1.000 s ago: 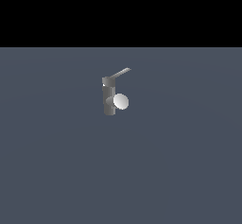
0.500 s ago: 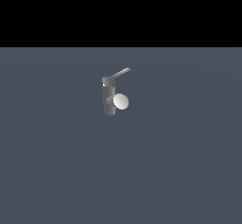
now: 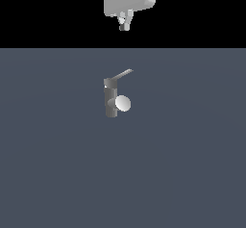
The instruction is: Turn on the faucet by rotating a designated handle.
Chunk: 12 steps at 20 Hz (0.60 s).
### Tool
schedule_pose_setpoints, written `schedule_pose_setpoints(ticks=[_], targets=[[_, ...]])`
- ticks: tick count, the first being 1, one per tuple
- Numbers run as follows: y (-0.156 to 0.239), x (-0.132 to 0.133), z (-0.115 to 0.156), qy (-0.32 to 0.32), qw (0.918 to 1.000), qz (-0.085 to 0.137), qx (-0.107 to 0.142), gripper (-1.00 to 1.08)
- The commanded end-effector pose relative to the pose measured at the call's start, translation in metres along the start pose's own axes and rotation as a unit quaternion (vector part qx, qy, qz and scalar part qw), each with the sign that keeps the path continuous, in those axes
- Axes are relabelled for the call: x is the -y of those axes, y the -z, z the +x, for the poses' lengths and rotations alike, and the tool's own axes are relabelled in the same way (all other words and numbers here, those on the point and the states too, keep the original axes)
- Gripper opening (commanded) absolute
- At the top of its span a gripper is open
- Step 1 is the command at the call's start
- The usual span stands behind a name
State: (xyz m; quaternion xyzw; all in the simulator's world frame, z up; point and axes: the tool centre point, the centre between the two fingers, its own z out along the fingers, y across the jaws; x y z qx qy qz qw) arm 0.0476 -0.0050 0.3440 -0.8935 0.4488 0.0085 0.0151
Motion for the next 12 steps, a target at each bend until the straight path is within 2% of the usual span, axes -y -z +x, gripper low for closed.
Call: schedule_pose_setpoints(ticks=[1, 12], targets=[[-0.02, 0.012, 0.012, -0.031, 0.9995, -0.001, -0.002, -1.0], [-0.111, 0.051, 0.055, -0.151, 0.9885, -0.005, -0.011, -1.0]])
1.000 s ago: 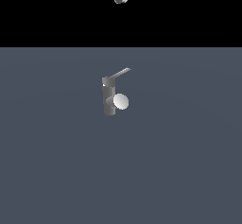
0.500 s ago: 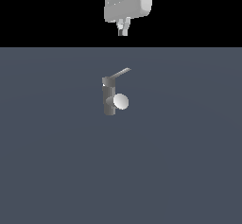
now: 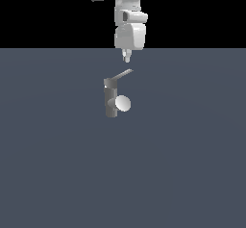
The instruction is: Turn on the faucet by rotating a designated handle.
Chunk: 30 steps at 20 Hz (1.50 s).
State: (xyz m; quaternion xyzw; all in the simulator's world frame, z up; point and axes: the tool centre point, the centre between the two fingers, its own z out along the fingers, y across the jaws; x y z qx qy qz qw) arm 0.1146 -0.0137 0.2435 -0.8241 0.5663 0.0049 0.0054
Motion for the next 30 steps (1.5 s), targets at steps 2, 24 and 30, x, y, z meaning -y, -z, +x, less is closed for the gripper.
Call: schedule_pose_setpoints(ticks=[2, 24, 30], targets=[[-0.024, 0.011, 0.007, -0.03, 0.9995, 0.0, -0.003, -1.0], [-0.062, 0.008, 0.014, -0.072, 0.9974, -0.002, -0.007, -1.0], [-0.062, -0.007, 0.013, -0.072, 0.9974, -0.002, -0.007, -1.0]])
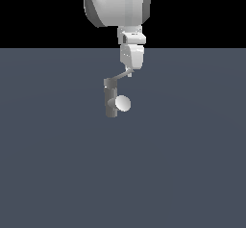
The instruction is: Turn on the faucet by rotating a designated handle.
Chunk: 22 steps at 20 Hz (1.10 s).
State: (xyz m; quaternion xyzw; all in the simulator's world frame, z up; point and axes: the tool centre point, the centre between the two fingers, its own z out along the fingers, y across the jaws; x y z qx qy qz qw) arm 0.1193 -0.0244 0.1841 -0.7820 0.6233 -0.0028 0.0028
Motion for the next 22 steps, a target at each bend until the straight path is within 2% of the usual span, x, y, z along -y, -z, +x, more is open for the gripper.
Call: schedule_pose_setpoints(ticks=[1, 14, 15, 22], targets=[[-0.003, -0.01, 0.002, -0.001, 1.0, -0.004, 0.001, -1.0], [-0.002, -0.044, 0.005, -0.002, 1.0, -0.004, 0.001, -1.0], [0.011, -0.03, -0.004, 0.006, 0.9999, 0.011, -0.001, -1.0], [0.007, -0.05, -0.014, 0.004, 1.0, 0.007, 0.0, -1.0]])
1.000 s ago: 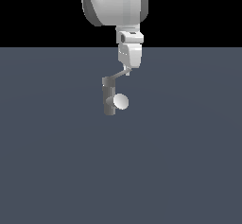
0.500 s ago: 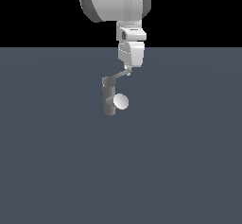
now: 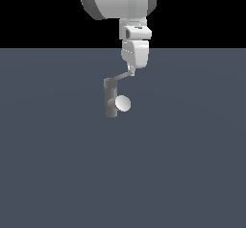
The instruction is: Turn on the faucet by rotating a designated handle.
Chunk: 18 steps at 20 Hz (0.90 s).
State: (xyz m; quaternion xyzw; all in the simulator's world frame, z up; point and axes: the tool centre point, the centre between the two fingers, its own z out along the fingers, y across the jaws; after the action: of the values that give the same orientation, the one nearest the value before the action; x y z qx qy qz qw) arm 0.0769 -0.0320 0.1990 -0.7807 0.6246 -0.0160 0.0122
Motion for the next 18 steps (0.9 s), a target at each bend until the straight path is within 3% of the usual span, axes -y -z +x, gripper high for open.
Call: schedule_pose_setpoints(ticks=[1, 18], targets=[[-0.008, -0.01, -0.013, 0.005, 0.9999, -0.009, 0.004, -1.0], [-0.014, -0.058, -0.038, 0.0, 0.9998, -0.019, 0.005, -1.0]])
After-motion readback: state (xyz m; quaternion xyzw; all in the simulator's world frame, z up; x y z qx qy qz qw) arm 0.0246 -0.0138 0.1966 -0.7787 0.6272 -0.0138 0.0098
